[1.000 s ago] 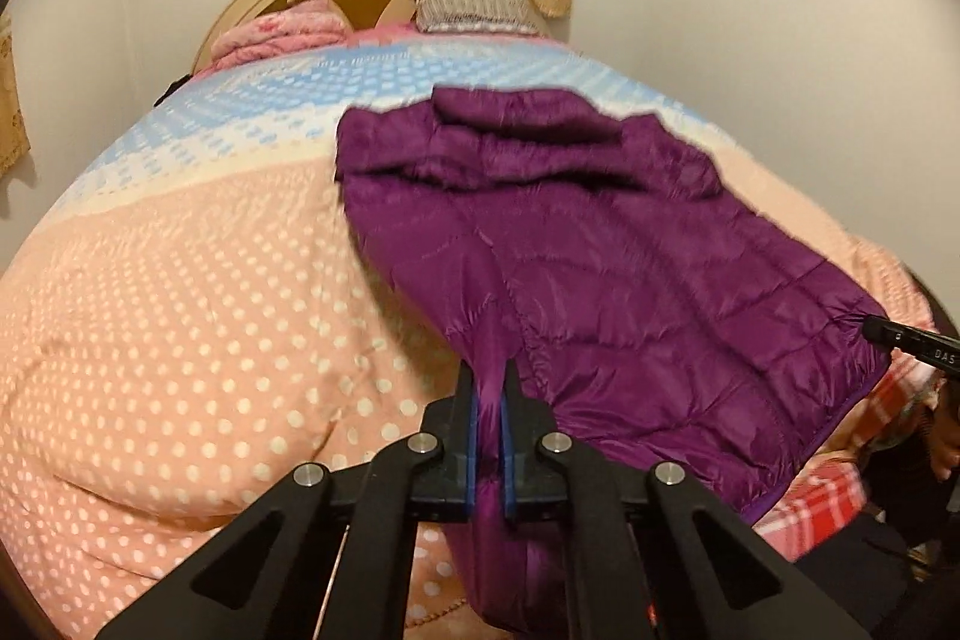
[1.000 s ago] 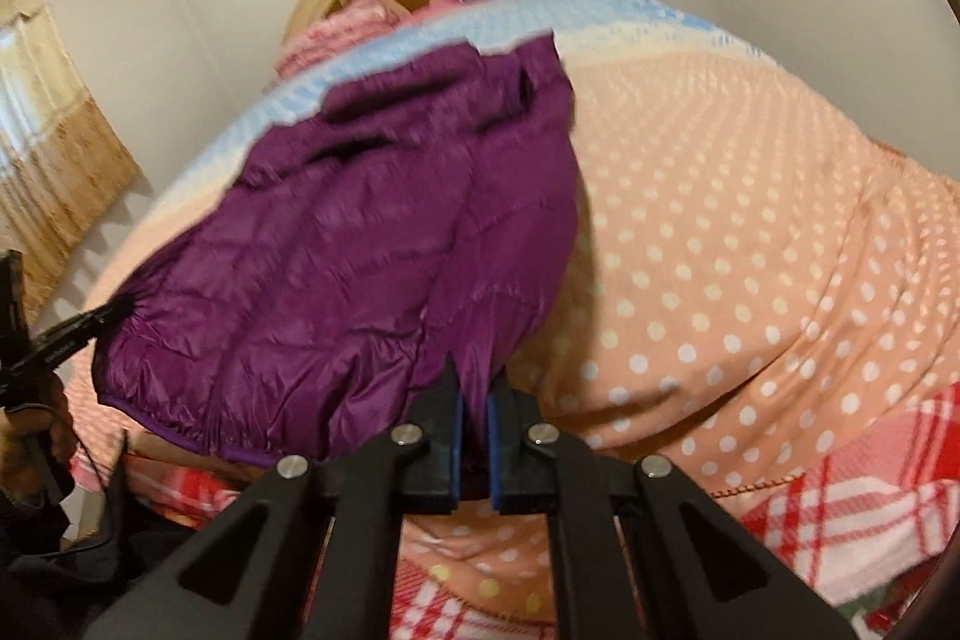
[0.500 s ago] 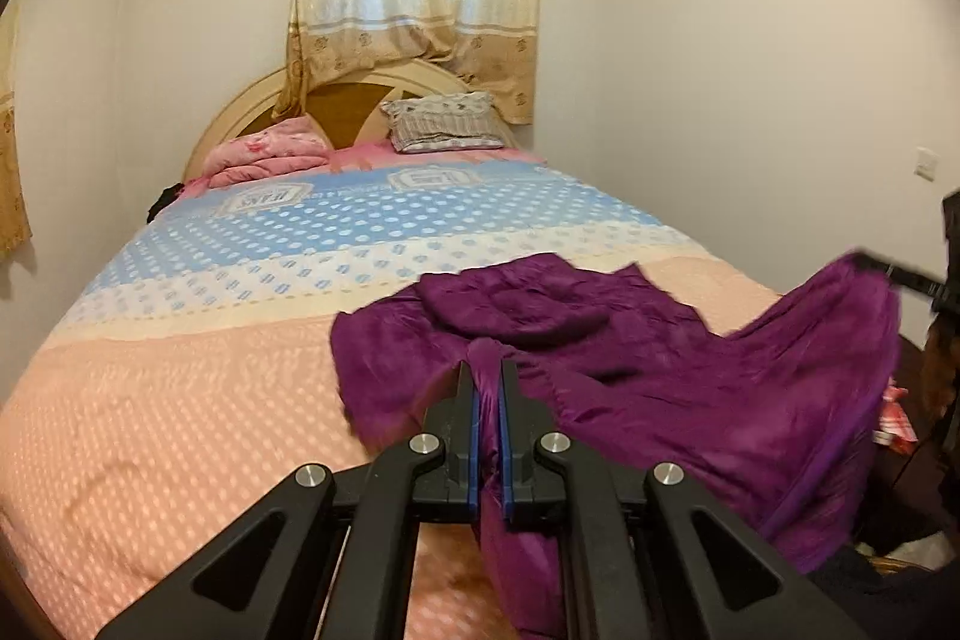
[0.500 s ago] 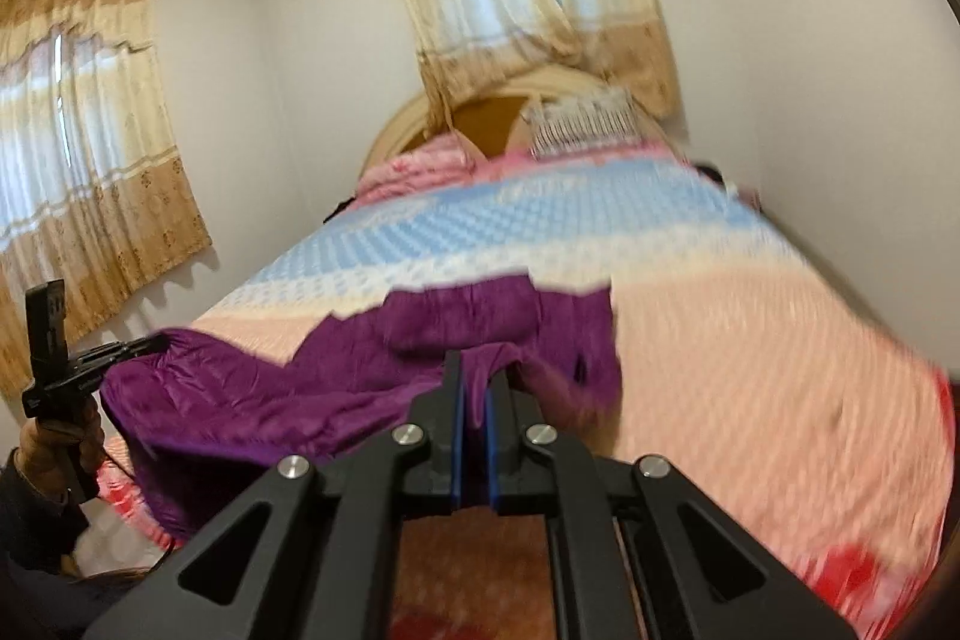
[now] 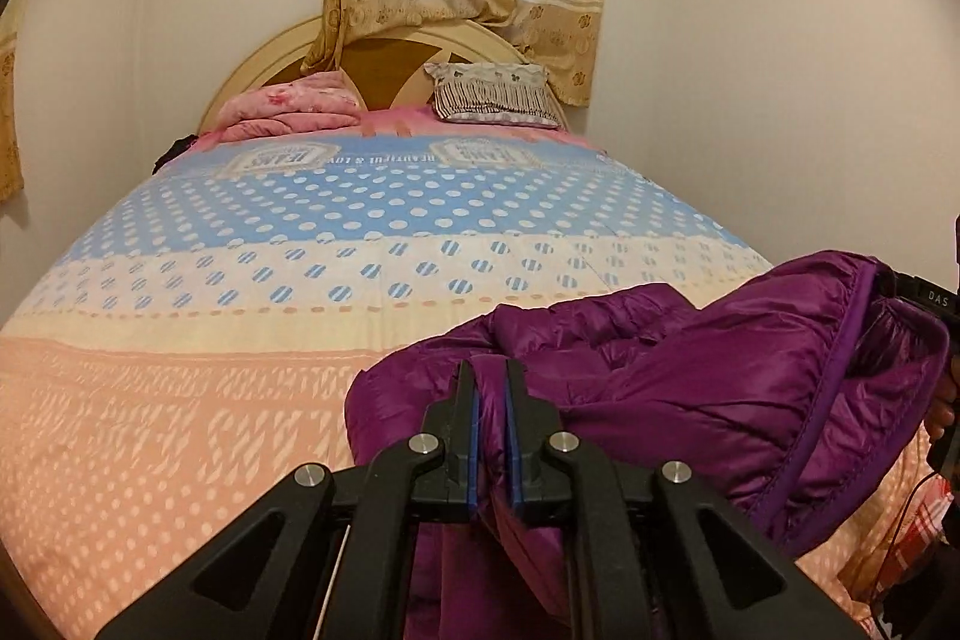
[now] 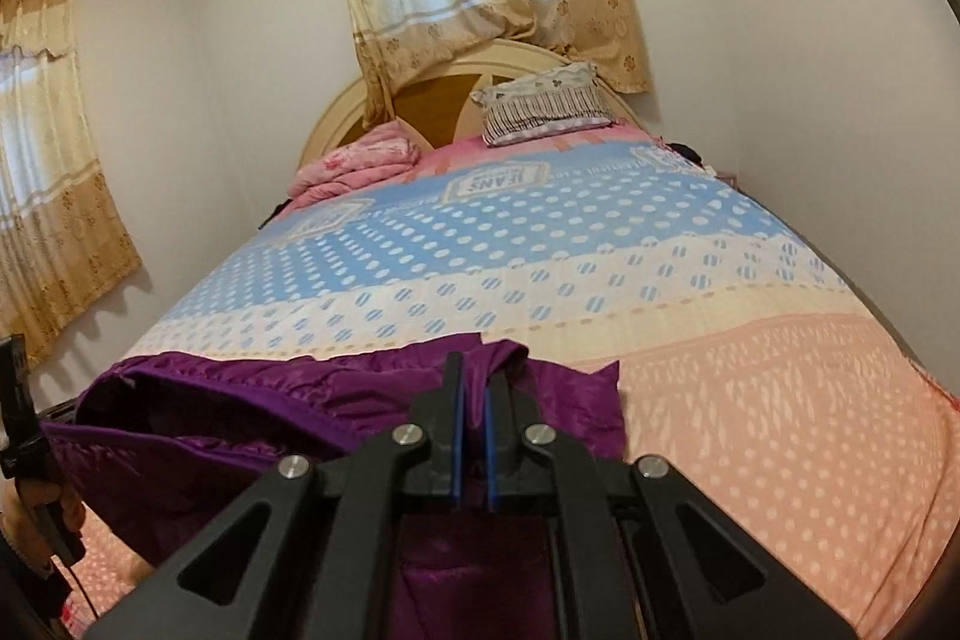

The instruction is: Fold large clothes

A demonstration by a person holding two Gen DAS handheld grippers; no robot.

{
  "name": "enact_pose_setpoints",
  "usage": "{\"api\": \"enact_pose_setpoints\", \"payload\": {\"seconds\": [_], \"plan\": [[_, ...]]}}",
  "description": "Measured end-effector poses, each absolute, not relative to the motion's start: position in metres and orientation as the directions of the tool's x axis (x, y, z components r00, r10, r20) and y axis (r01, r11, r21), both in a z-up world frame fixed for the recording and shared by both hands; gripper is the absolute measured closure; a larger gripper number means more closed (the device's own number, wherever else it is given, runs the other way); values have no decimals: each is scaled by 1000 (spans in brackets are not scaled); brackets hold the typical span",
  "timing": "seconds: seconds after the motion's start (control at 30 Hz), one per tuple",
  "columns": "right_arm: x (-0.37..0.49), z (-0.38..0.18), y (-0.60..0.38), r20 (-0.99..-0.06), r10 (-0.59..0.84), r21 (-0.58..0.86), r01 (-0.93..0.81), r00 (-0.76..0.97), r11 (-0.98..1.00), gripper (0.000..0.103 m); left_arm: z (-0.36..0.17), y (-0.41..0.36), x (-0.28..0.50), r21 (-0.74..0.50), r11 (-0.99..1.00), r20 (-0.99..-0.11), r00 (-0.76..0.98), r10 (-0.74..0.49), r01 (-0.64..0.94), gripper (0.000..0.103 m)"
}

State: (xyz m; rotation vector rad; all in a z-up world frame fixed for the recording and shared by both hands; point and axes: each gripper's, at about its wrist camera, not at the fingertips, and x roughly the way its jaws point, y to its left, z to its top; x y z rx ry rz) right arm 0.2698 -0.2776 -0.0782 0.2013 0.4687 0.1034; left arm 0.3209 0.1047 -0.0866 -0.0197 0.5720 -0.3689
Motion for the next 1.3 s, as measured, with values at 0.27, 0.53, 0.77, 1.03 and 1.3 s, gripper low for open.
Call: {"api": "enact_pose_setpoints", "payload": {"seconds": [0.27, 0.53, 0.77, 1.03, 1.3], "plan": [[317, -94, -292, -482, 126, 235, -10, 867, 972, 96, -82, 124, 327, -95, 978, -455, 866, -208, 185, 14], [368, -121, -274, -534, 102, 194, 4, 839, 981, 96, -102, 105, 344, -45, 987, -501, 851, -158, 156, 14], [406, -140, -277, -588, 67, 201, 66, 806, 977, 95, -127, 52, 363, 32, 980, -541, 828, -150, 199, 14], [376, -125, -249, -571, 79, 150, 10, 817, 989, 26, -184, 73, 410, 72, 995, -653, 752, 97, -65, 14], [369, -160, -158, -655, 203, 72, -208, 728, 976, 30, -192, 89, 416, 42, 990, -692, 711, 128, -137, 14]]}}
